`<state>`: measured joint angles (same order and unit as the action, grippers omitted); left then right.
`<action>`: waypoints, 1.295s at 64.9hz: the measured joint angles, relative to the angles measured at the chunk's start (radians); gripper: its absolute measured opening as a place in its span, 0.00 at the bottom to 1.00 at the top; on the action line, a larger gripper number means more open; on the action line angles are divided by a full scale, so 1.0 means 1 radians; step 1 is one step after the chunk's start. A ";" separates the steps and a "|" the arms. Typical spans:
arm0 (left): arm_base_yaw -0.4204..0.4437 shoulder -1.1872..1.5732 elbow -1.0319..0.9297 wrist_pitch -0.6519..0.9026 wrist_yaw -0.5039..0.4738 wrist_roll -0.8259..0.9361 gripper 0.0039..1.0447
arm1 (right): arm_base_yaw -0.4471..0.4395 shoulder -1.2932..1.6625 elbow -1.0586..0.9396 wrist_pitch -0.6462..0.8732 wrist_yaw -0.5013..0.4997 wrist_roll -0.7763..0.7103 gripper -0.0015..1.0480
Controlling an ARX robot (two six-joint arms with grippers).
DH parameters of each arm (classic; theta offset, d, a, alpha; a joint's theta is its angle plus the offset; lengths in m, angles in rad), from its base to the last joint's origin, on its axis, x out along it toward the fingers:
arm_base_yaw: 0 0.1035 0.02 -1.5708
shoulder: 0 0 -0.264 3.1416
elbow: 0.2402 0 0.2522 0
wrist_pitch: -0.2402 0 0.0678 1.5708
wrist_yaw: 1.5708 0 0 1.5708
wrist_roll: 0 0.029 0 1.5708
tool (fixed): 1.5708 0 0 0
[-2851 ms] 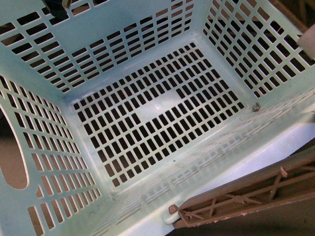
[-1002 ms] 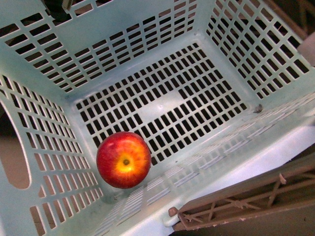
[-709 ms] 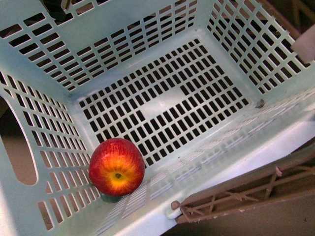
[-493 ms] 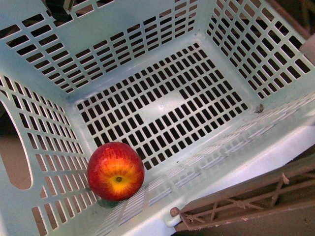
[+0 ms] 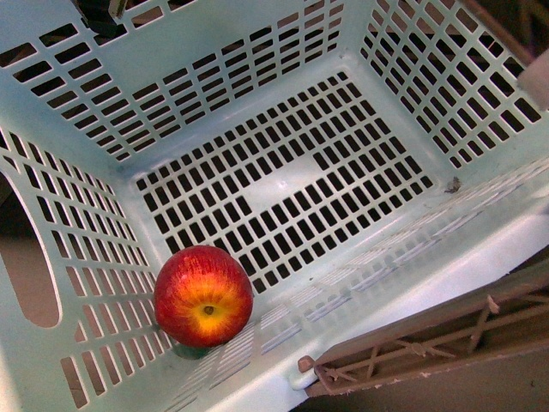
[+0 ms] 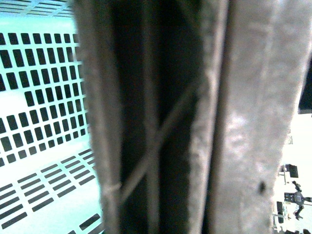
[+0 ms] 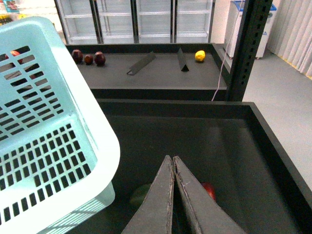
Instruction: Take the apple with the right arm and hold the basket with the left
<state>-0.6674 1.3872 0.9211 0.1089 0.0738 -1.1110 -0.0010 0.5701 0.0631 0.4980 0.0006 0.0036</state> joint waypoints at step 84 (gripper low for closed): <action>0.000 0.000 0.000 0.000 0.000 0.000 0.13 | 0.000 -0.549 -0.045 -0.489 0.000 0.000 0.02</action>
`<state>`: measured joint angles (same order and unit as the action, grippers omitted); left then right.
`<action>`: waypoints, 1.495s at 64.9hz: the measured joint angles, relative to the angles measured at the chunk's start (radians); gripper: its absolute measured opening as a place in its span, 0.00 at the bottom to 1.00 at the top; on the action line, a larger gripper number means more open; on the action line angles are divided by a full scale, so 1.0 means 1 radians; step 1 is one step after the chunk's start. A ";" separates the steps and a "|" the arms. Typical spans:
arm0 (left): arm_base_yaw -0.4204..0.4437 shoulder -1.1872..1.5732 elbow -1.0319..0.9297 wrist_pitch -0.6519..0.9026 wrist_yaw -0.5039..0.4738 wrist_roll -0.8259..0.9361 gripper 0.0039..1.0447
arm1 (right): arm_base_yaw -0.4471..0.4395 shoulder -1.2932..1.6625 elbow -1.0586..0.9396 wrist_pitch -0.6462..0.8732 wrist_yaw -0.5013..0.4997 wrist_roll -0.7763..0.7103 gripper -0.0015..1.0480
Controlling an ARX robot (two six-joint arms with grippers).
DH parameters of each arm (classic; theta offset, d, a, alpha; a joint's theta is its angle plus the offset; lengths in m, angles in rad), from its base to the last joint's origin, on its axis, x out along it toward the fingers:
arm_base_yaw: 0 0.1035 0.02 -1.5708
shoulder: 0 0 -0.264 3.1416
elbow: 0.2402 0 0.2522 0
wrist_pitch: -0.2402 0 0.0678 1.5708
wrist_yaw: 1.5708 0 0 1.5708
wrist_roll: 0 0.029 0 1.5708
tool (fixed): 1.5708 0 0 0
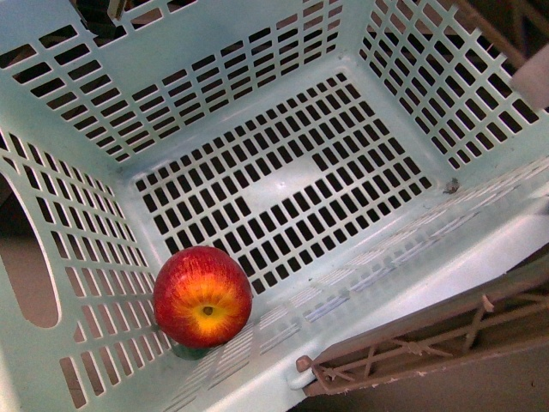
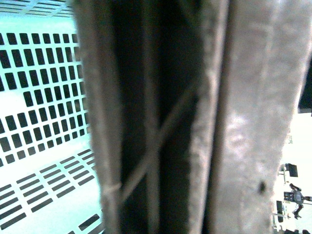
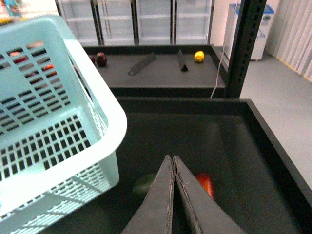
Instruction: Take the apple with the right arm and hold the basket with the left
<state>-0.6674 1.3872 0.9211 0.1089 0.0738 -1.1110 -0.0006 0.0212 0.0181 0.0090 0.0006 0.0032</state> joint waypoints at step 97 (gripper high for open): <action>0.483 0.303 0.079 0.001 -0.177 -0.288 0.13 | 0.000 -0.016 0.000 -0.008 0.000 0.000 0.92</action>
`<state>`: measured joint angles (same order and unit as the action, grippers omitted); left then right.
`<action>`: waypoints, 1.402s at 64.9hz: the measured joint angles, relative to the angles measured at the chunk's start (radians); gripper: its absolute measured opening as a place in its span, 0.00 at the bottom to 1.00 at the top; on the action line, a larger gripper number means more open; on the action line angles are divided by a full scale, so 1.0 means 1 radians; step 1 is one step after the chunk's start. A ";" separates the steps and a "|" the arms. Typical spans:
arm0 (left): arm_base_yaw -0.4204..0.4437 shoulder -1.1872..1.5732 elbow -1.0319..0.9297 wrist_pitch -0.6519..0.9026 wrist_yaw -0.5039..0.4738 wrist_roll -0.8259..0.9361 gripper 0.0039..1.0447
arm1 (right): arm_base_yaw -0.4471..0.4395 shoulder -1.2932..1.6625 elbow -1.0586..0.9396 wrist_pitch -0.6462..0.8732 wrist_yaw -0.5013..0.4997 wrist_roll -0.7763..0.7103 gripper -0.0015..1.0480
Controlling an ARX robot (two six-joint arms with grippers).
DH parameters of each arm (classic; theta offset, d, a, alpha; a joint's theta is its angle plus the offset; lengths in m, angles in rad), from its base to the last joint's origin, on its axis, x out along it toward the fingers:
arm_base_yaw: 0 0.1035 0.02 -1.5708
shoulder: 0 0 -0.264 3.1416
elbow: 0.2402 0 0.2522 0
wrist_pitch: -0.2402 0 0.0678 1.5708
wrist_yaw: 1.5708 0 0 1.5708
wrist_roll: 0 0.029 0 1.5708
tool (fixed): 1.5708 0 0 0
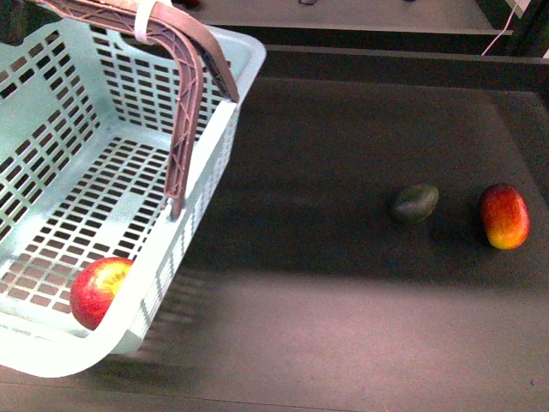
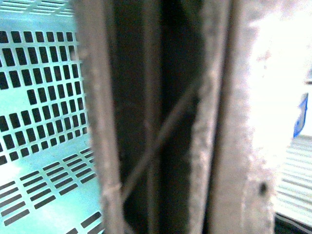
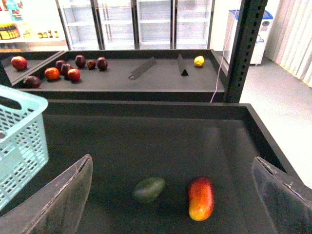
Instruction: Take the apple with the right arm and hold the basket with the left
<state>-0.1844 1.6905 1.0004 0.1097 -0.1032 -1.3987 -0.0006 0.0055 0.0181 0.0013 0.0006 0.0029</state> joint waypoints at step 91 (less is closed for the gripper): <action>0.036 0.046 -0.058 -0.122 -0.027 -0.209 0.83 | 0.000 0.000 0.000 0.000 0.000 0.000 0.92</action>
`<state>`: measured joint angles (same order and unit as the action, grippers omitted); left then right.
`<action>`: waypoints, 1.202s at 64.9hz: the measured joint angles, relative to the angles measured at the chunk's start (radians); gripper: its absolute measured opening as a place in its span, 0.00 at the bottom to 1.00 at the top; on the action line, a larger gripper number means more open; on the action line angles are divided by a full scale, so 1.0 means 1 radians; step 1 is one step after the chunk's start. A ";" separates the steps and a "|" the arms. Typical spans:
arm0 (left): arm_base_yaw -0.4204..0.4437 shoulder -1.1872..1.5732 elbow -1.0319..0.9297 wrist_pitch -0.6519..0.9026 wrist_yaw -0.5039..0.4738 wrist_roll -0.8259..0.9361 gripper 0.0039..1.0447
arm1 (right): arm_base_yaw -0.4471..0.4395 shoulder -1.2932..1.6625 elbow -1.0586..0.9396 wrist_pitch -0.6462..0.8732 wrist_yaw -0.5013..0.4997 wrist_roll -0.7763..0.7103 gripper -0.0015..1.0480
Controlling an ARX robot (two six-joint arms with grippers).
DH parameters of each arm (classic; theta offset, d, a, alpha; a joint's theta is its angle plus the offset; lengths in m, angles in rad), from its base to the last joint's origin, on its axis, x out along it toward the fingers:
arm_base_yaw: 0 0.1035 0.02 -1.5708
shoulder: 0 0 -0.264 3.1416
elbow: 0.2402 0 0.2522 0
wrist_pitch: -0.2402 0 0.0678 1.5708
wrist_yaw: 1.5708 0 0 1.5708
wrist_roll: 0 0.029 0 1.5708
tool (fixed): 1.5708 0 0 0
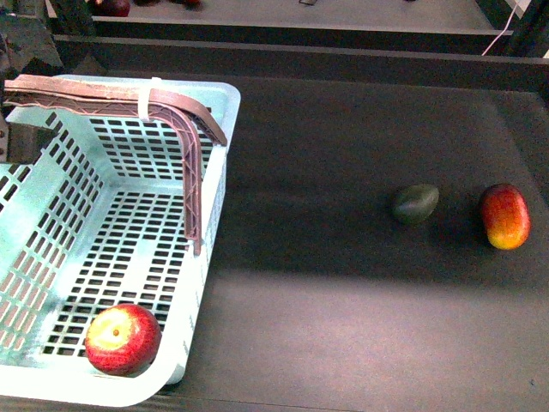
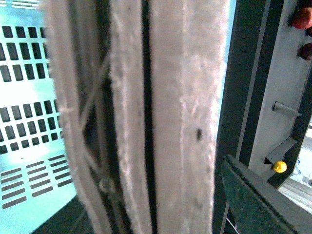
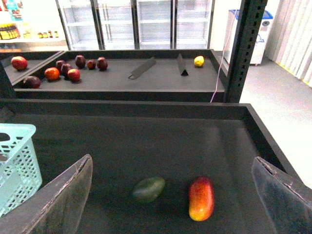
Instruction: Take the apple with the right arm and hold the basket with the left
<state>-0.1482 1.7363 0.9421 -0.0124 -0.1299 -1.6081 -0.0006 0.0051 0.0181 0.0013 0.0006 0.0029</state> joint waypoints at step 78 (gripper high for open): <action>0.145 -0.774 -0.891 0.905 0.130 1.593 0.03 | 0.000 0.000 0.000 0.000 0.000 0.000 0.92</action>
<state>-0.0036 0.9619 0.0509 0.8925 0.0006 -0.0154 -0.0006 0.0051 0.0181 0.0013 0.0002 0.0029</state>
